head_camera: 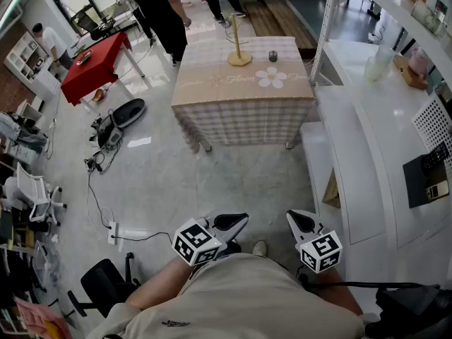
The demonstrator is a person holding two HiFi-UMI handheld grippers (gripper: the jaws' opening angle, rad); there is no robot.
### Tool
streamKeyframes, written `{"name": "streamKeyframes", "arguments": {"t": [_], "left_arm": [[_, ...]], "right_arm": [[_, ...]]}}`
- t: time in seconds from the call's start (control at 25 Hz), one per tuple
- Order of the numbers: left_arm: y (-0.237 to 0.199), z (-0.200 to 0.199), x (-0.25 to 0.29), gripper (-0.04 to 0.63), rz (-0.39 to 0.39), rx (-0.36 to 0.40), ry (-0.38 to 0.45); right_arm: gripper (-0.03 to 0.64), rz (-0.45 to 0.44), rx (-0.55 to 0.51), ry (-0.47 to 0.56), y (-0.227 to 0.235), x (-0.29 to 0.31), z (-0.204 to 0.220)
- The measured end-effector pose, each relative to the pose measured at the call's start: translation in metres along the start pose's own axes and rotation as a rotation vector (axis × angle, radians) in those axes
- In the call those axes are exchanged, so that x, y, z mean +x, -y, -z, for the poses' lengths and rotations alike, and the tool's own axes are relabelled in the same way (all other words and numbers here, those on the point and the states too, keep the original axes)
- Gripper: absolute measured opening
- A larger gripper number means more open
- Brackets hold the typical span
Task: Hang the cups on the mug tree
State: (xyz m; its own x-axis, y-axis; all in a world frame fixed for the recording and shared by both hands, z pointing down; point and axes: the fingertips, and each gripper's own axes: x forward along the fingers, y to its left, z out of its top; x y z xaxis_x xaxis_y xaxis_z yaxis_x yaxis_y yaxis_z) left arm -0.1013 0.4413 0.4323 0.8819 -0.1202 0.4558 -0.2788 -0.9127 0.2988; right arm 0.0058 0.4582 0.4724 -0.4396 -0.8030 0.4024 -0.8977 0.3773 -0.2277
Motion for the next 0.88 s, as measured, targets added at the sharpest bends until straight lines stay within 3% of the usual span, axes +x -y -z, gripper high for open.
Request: {"name": "streamKeyframes", "arguments": {"t": [0.32,0.52,0.68,0.8,0.88], "left_arm": [[-0.026,-0.019,0.032,0.012,0.016,-0.005,0.026],[-0.077,-0.036,0.048,0.011,0.058,-0.009,0.047],[-0.121,-0.064,0.059,0.012,0.137,0.024,0.049],[-0.162,-0.087,0.058,0.012,0.165,0.052,0.048],[-0.190,-0.100,0.054,0.012,0.183,0.055,0.051]], "right_arm": [[0.012,0.034,-0.014,-0.018,0.046,0.012,0.002],[0.014,0.074,0.005,-0.002,0.074,0.050,-0.020],[0.019,0.103,0.007,-0.016,0.095,0.092,-0.049],[0.099,0.123,0.006,-0.021,0.109,0.132,-0.078],[0.110,0.140,-0.003,-0.022,0.118,0.159,-0.095]]}}
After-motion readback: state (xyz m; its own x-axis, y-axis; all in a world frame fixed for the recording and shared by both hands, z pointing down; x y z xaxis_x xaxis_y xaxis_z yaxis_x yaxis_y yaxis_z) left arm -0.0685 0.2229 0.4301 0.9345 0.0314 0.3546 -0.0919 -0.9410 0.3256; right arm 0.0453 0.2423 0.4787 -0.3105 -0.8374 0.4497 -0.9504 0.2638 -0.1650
